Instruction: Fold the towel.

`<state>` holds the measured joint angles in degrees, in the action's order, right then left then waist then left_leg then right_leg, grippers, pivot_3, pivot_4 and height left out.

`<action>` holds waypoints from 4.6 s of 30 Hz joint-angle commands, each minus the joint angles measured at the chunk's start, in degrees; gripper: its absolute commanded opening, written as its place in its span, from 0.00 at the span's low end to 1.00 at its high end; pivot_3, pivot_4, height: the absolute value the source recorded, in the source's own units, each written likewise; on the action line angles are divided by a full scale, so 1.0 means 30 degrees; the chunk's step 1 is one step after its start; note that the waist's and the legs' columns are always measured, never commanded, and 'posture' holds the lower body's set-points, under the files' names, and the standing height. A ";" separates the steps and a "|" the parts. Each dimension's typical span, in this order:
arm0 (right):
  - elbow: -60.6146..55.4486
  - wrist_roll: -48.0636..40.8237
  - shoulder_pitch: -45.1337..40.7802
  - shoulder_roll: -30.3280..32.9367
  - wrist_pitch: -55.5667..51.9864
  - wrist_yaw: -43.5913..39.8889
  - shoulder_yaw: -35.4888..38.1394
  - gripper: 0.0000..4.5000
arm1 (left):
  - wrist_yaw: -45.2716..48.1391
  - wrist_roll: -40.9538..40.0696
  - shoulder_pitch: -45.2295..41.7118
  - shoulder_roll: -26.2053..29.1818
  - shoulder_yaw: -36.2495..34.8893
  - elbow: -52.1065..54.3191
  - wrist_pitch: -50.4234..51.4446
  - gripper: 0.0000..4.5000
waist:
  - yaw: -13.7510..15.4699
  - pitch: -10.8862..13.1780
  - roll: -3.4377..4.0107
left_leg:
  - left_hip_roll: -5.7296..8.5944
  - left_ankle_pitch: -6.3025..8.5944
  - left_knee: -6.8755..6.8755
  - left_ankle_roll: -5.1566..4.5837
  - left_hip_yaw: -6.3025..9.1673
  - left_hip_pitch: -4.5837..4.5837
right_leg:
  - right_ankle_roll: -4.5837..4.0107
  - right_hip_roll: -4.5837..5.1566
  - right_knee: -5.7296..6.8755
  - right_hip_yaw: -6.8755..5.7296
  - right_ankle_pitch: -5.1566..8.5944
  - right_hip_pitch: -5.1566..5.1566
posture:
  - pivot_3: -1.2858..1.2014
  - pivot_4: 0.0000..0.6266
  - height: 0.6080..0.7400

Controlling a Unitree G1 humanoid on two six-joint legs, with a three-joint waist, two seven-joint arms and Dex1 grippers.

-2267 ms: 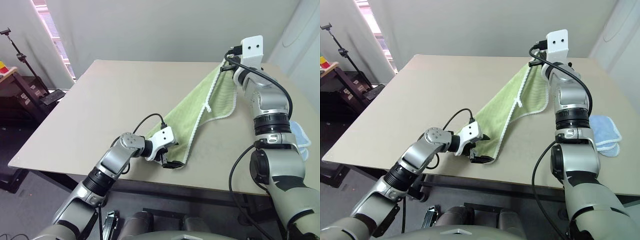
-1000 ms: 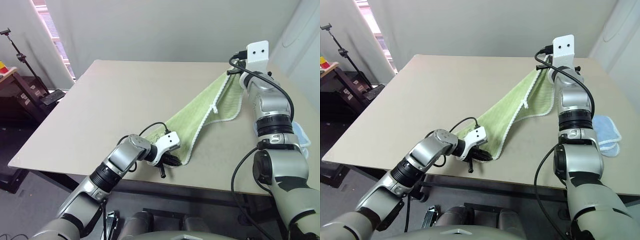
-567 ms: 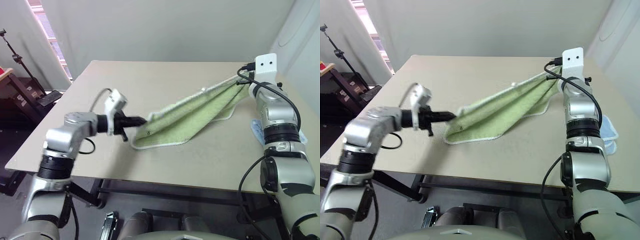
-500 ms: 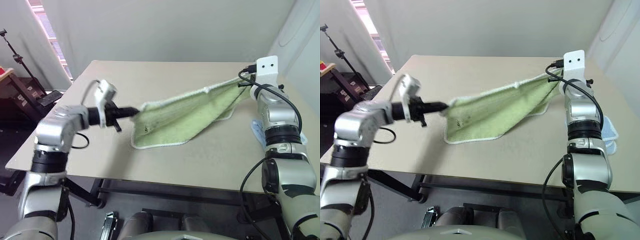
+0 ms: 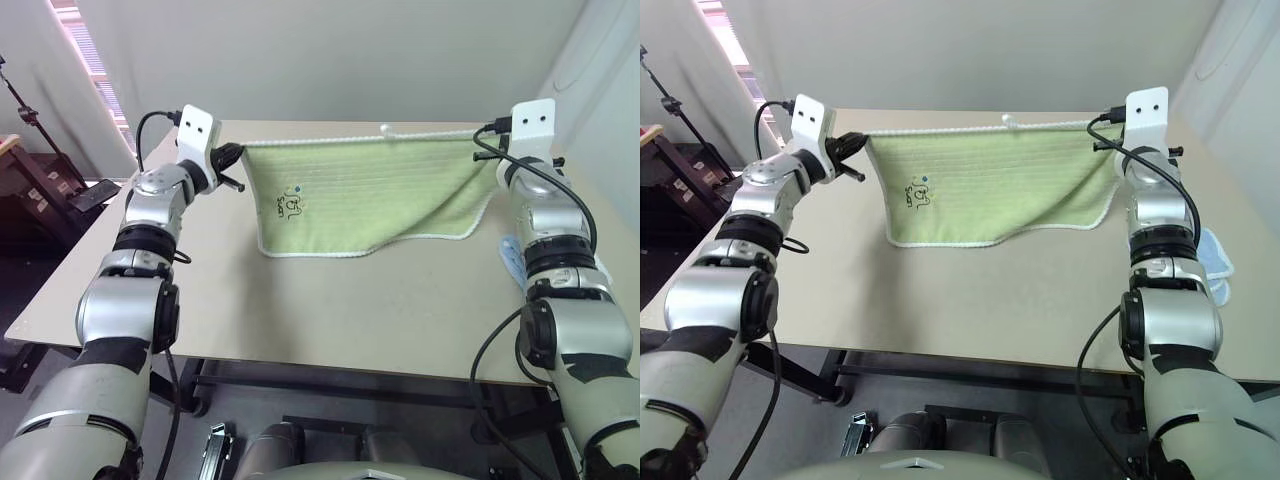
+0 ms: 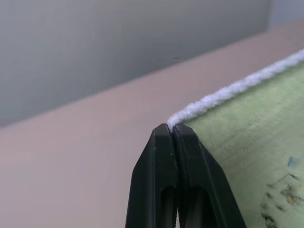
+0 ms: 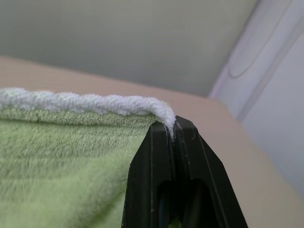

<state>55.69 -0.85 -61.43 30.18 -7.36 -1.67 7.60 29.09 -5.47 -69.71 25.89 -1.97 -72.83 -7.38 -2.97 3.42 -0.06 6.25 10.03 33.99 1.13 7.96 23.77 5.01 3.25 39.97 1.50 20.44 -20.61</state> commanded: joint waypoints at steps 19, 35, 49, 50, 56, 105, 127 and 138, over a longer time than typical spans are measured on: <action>-0.7964 -0.4885 0.5821 0.0777 0.2387 -0.9848 0.1470 0.00 | 0.3154 0.0717 0.1297 0.2389 -0.2558 -0.0669 -0.5336 0.01 | -0.0350 -0.0009 -0.0030 | 0.0007 -0.0013 0.0048 0.0018 0.0008 0.0023 | 0.0008 -0.0004 0.0064 -0.0017 -0.0004 -0.0016 | 0.52 0.00 1.00; -2.2936 -1.1017 1.9401 0.4605 -0.4886 -1.6209 0.3895 0.00 | 1.3015 -0.5985 1.4290 0.5530 -0.4981 1.4278 0.0903 0.01 | -0.0247 -0.0040 -0.0071 | -0.0027 -0.0013 0.0098 0.0013 0.0029 -0.0107 | -0.0014 -0.0002 0.0066 -0.0012 0.0005 0.0071 | 0.52 0.00 1.00; -2.5389 -1.1399 2.5360 0.5115 -0.4845 -1.8798 0.5860 0.00 | 1.5460 -0.7797 2.3455 0.9340 -0.6184 2.2110 0.6422 0.01 | 0.0804 -0.0047 -0.0052 | -0.0054 0.0038 0.0076 0.0059 -0.0012 -0.0093 | -0.0219 0.0030 -0.0016 -0.0004 0.0124 0.0080 | 0.52 0.00 1.00; -2.5475 -1.1520 2.5772 0.5150 -0.4867 -1.9013 0.6206 0.00 | 1.5486 -0.7684 2.3655 0.9445 -0.6271 2.2019 0.6316 0.01 | 0.0810 -0.0048 -0.0053 | -0.0055 0.0042 0.0072 0.0055 -0.0017 -0.0088 | -0.0218 0.0035 -0.0030 -0.0005 0.0125 0.0083 | 0.52 0.00 1.00; -2.5944 -1.1871 2.7341 0.5462 -0.5114 -2.0156 0.6869 0.00 | 1.5983 -0.7119 2.4085 0.9465 -0.5886 2.1532 0.5683 0.01 | 0.0782 -0.0063 -0.0030 | -0.0062 0.0077 0.0010 0.0003 -0.0053 -0.0081 | -0.0217 0.0063 -0.0180 -0.0012 0.0123 0.0106 | 0.52 0.00 1.00; -1.4244 -0.7756 1.5946 0.1252 -0.5809 -1.5814 0.0956 0.00 | 1.2343 -0.1736 0.9160 0.2905 -0.2101 0.2589 -0.1055 0.23 | 0.0726 -0.0144 -0.0125 | -0.0125 0.0133 0.0079 -0.0156 -0.0223 -0.0093 | 0.0098 0.0130 -0.0184 -0.0086 -0.0039 0.0068 | 0.52 0.00 1.00; -1.5476 -1.7750 1.5385 0.2536 -2.1661 -1.2116 0.9660 0.99 | 1.4170 -0.5192 1.2577 0.3592 -0.3638 1.2113 0.2739 1.00 | 0.0722 -0.0158 -0.0130 | -0.0126 0.0135 0.0058 -0.0156 -0.0216 -0.0086 | 0.0076 0.0139 -0.0185 -0.0079 -0.0046 0.0064 | 0.52 0.00 1.00; -1.6485 -2.1607 1.9747 0.3227 -2.8381 -1.0819 1.3734 0.99 | 1.3500 -0.7015 1.6282 0.2044 -0.1939 2.0732 0.6759 1.00 | 0.0726 -0.0208 -0.0055 | -0.0132 0.0136 0.0086 -0.0163 -0.0239 -0.0089 | -0.0010 0.0143 -0.0214 -0.0063 -0.0012 0.0105 | 0.52 0.00 1.00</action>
<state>8.79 -63.01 -2.60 38.97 -91.95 -34.49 47.29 69.97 -25.73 -20.64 32.14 -8.14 -12.66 12.50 -0.79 2.79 -0.23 5.85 10.44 34.25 0.64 7.23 23.50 4.98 3.68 39.33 1.31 20.40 -20.27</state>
